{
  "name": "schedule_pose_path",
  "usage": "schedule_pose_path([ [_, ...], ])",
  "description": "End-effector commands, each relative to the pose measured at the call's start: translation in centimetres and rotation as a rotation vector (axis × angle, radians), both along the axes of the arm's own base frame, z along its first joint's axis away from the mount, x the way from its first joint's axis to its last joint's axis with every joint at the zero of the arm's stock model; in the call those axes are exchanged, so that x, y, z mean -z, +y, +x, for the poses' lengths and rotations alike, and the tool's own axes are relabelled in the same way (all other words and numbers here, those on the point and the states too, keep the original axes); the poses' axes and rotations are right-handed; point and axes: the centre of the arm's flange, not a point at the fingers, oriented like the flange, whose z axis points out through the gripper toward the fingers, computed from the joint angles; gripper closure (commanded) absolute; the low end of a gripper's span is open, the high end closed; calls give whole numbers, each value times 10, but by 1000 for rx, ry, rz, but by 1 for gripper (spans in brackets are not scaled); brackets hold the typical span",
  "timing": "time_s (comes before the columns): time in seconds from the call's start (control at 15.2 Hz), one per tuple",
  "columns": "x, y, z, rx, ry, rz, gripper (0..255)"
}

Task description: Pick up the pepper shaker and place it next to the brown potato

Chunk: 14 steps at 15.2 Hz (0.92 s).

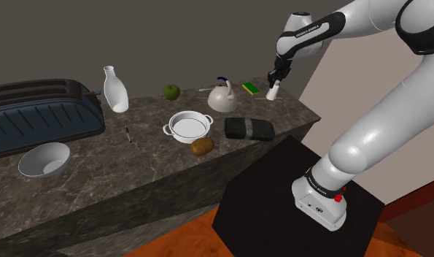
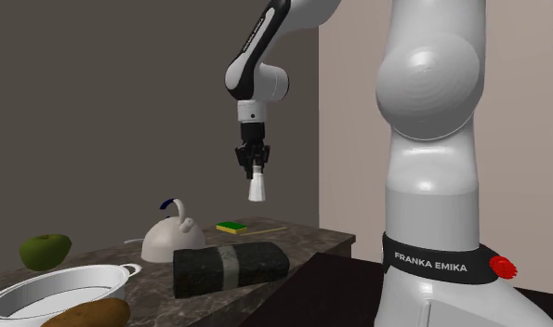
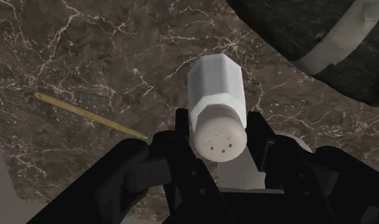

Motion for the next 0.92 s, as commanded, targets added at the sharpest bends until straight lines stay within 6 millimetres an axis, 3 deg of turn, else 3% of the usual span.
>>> schedule_pose_path([
  [0.0,2,26,6,2,0,0,255],
  [0.86,1,196,32,2,0,0,255],
])
